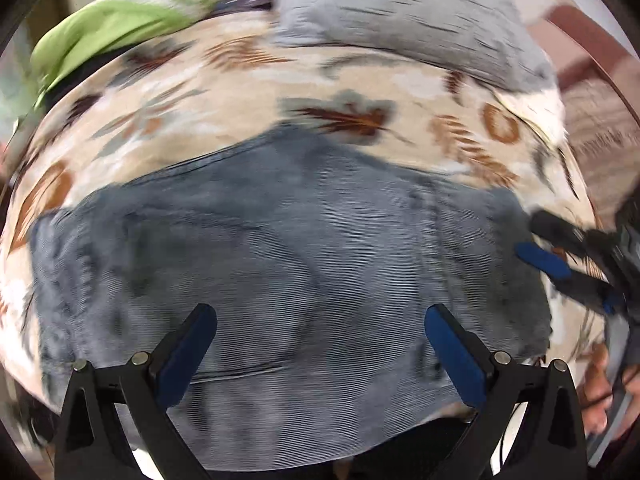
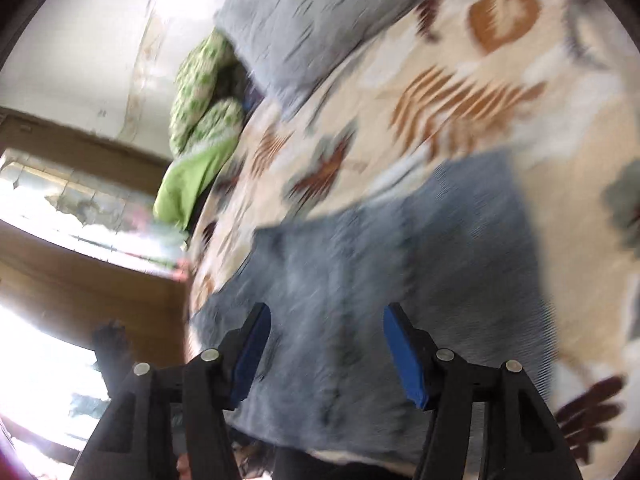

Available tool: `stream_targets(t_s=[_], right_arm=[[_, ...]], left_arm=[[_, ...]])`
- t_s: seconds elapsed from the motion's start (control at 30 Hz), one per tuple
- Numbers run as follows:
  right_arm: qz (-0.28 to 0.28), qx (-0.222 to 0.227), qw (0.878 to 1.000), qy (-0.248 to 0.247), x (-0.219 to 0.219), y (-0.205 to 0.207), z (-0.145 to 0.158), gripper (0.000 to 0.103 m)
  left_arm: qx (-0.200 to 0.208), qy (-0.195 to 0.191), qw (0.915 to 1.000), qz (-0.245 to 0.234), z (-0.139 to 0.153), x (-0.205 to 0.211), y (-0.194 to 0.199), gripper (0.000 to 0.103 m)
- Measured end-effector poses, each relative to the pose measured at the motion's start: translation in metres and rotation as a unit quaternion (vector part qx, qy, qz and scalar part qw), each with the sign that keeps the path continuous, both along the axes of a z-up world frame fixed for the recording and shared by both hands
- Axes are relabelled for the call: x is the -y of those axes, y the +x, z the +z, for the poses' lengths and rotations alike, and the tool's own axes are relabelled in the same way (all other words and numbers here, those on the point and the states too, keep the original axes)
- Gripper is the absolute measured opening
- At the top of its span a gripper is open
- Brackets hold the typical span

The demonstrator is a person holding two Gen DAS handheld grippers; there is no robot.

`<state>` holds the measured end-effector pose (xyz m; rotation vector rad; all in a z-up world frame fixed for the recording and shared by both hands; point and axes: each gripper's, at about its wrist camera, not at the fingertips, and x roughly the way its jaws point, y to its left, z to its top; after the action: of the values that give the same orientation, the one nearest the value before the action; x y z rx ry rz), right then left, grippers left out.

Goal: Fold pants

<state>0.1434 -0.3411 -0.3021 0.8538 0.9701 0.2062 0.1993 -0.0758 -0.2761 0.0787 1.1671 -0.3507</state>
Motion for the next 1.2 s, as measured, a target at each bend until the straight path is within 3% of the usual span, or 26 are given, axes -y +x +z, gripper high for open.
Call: stream_targets(t_s=[0.13, 0.27, 0.33, 0.47, 0.67, 0.8, 0.9, 0.97, 1.0, 1.2], right_arm=[[-0.026, -0.008, 0.999, -0.046, 0.013, 0.016, -0.004, 0.057], [-0.038, -0.028, 0.999, -0.026, 0.026, 0.035, -0.028, 0.055], [-0.036, -0.030, 0.999, -0.015, 0.026, 0.044, -0.040, 0.055], [-0.042, -0.022, 0.999, 0.016, 0.033, 0.042, -0.043, 0.056], [-0.022, 0.004, 0.999, 0.036, 0.027, 0.002, -0.024, 0.056], [0.007, -0.001, 0.999, 0.035, 0.014, -0.030, -0.018, 0.056], [0.025, -0.024, 0.998, 0.052, 0.000, -0.044, -0.032, 0.056], [0.026, -0.040, 0.998, 0.048, -0.006, -0.050, -0.049, 0.056], [0.017, -0.025, 0.998, 0.053, -0.004, -0.055, -0.049, 0.056], [0.023, -0.027, 0.998, 0.054, -0.005, -0.057, -0.025, 0.056]], left_arm=[[0.023, 0.044, 0.9980, -0.039, -0.010, 0.038, -0.007, 0.103], [0.027, 0.104, 0.9921, -0.064, -0.039, 0.059, -0.012, 0.103], [0.038, 0.088, 0.9939, -0.055, -0.041, 0.054, -0.015, 0.103], [0.010, 0.085, 0.9948, -0.055, -0.042, 0.047, -0.014, 0.103], [0.017, 0.078, 0.9966, -0.023, -0.027, 0.029, -0.023, 0.103], [0.023, 0.102, 0.9944, -0.015, -0.030, 0.026, -0.024, 0.103], [0.019, 0.151, 0.9877, -0.034, -0.051, 0.037, -0.027, 0.103], [0.025, 0.141, 0.9892, -0.032, -0.046, 0.032, -0.032, 0.103], [0.016, 0.133, 0.9904, -0.035, -0.044, 0.028, -0.033, 0.103], [0.050, 0.106, 0.9931, 0.009, -0.010, -0.038, -0.045, 0.103]])
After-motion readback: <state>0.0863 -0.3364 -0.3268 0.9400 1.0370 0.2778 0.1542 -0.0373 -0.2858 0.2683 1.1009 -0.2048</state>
